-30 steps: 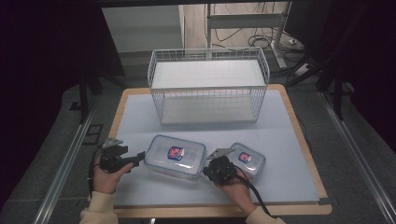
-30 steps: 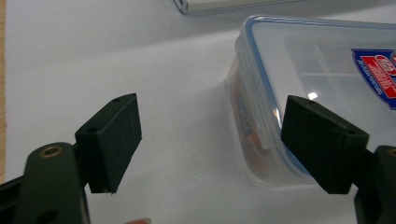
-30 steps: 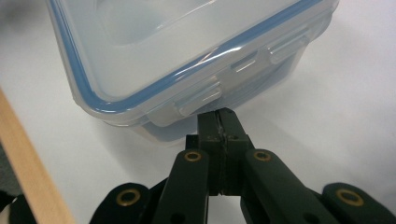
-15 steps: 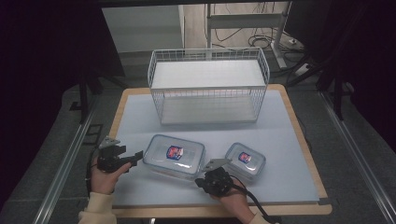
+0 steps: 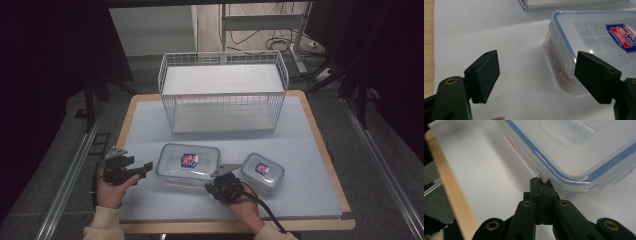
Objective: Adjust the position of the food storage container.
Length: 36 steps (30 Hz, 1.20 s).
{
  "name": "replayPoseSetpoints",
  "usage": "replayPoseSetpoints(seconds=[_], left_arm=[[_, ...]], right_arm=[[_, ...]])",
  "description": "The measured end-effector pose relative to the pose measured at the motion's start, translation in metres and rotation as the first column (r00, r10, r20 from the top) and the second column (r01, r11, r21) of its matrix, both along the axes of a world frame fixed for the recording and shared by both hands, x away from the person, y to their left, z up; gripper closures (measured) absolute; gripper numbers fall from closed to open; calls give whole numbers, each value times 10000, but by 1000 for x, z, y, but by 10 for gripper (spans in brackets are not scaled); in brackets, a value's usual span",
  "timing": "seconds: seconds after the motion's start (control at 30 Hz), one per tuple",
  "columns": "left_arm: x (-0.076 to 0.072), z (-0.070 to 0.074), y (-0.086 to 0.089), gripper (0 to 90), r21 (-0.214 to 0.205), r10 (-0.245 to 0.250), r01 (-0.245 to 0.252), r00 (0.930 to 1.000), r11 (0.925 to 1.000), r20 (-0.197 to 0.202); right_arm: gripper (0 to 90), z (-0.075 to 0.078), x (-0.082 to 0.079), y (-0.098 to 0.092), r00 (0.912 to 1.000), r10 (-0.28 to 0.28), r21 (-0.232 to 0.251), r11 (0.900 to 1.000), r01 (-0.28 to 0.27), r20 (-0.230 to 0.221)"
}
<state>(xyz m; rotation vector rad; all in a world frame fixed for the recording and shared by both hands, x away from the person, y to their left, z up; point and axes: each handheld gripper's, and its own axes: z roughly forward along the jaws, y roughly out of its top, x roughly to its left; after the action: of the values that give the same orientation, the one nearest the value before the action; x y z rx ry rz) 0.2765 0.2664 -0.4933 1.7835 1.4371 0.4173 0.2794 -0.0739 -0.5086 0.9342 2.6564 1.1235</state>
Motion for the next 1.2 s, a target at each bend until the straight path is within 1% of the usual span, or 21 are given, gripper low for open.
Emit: replayPoseSetpoints(seconds=[0.07,0.17,0.27,0.3,0.37,0.43,0.5,0.53,0.57,0.63,0.67,0.73,0.77,0.8,0.83,0.87,0.9,0.97,1.0,1.07,1.2], left_arm=[[0,0,-1,200,12,-16,16,10000,10000,-15],[1,-1,-2,200,42,-29,29,10000,10000,-47],[1,-1,-2,200,51,-45,46,10000,10000,-59],[1,-1,-2,200,52,-52,52,10000,10000,-63],[1,-1,-2,200,45,-56,56,10000,10000,-59],[1,-1,-2,200,47,-59,59,10000,10000,-53],[1,-1,-1,200,35,-54,54,10000,10000,-45],[1,-1,-1,200,35,-54,54,10000,10000,-45],[1,-2,-1,200,7,-49,49,10000,10000,-34],[1,-2,-1,199,-6,-57,57,10000,10000,-37],[1,-2,-1,199,-27,-63,63,10000,10000,-38],[0,-1,-1,198,-106,-52,52,10000,9999,6],[0,0,-2,195,-161,-53,54,10000,9999,34],[0,0,-2,195,-161,-53,54,10000,9999,34],[0,1,-3,192,-221,-58,60,10000,9997,53],[0,1,-3,190,-221,-58,60,10000,9997,53],[0,2,-3,190,-263,-89,90,10000,9996,34],[0,3,-4,189,-383,-37,39,10000,9993,49],[1,4,-4,188,-472,7,-4,10000,9989,63],[2,4,-5,188,-528,23,-20,10000,9986,61],[1,7,-9,191,-707,-54,64,9999,9975,140]], right_arm=[[894,0,5,-1,9994,-280,-124,9995,283,198],[894,-1,14,-3,9980,-608,-90,9981,610,173],[894,-2,18,-2,9956,-879,-156,9960,885,318],[894,-2,19,-2,9950,-914,-186,9956,922,396],[894,-2,19,-2,9950,-947,-138,9954,952,324],[894,-2,18,-2,9946,-973,-155,9951,979,351],[894,2,16,-8,9953,-903,-109,9958,907,360],[894,2,16,-8,9953,-903,-109,9958,907,360],[894,3,16,-12,9954,-903,-58,9959,906,328],[894,10,16,-24,9962,-871,264,9959,869,89],[893,13,16,-27,9960,-893,364,9954,889,92],[893,23,17,-37,9958,-887,503,9949,875,221],[893,33,20,-46,9948,-966,638,9935,944,330],[893,33,20,-46,9948,-966,638,9935,944,330],[892,40,26,-53,9933,-1096,789,9912,1064,365],[892,40,26,-53,9933,-1096,789,9912,1064,365],[892,43,30,-57,9923,-1187,881,9894,1153,346],[890,48,38,-64,9913,-1303,1130,9854,1276,167],[885,51,44,-68,9908,-1356,1258,9829,1346,-6],[877,52,48,-71,9901,-1394,1392,9803,1405,-173],[871,52,54,-78,9894,-1418,1559,9771,1449,-309]])
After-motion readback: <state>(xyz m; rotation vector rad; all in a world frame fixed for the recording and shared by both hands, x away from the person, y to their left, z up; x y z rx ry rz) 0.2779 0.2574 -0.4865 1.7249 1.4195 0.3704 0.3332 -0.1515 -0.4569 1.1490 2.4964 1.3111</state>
